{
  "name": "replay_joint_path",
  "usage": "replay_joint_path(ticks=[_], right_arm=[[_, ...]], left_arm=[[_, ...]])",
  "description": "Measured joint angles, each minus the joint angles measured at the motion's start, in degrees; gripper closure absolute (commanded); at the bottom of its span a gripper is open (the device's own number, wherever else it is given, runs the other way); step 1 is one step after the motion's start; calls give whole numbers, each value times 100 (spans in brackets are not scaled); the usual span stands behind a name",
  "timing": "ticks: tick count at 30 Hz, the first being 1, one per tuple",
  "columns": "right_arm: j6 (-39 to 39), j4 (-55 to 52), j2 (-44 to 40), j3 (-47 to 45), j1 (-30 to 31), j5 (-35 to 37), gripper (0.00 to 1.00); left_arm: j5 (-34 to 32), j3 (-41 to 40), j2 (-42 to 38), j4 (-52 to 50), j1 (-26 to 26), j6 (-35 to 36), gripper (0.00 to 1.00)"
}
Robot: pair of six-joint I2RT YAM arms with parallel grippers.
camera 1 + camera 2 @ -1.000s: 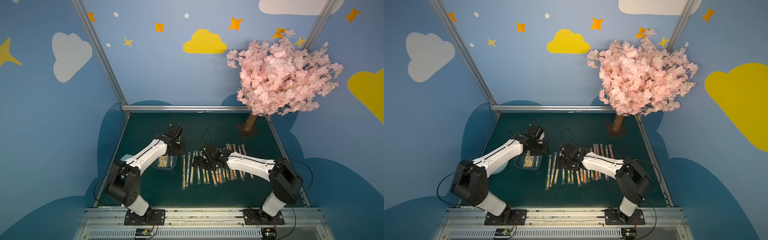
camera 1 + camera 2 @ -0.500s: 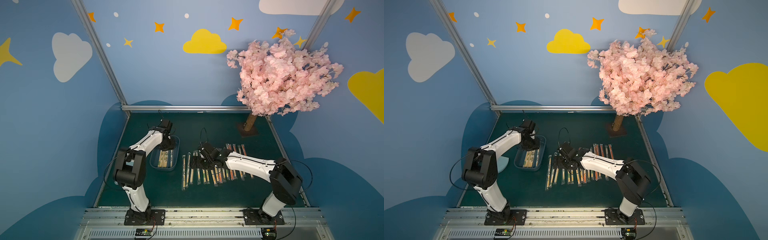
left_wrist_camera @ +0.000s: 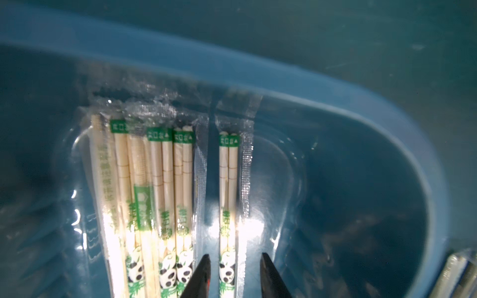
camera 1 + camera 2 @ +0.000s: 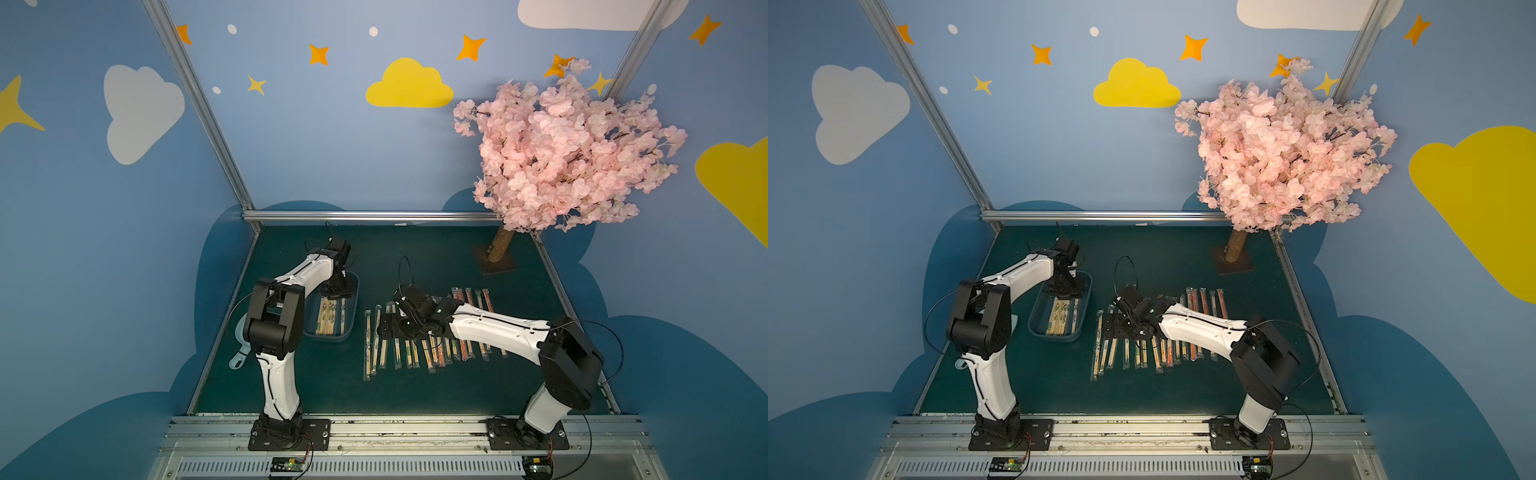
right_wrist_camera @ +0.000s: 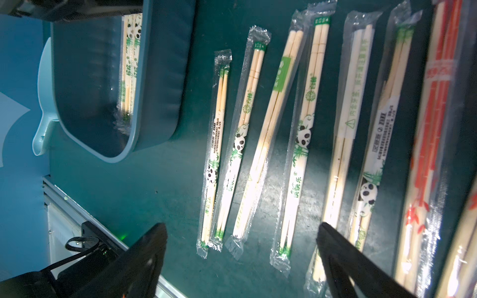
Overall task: Take the paired disposable chopsticks out of the storage box
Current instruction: Pick up the paired disposable chopsticks from the storage box.
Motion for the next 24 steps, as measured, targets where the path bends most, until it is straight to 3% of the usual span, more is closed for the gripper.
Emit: replay_joint_path(ticks=[9, 20, 24], right_arm=[[-142, 70, 2, 22, 0, -11, 6], [-317, 835, -186, 20, 7, -166, 6], [-319, 894, -197, 20, 26, -162, 6]], left_arm=[[-190, 306, 466, -146, -48, 66, 68], [-332, 448, 564, -293, -149, 144, 92], [-326, 446, 560, -289, -153, 164, 95]])
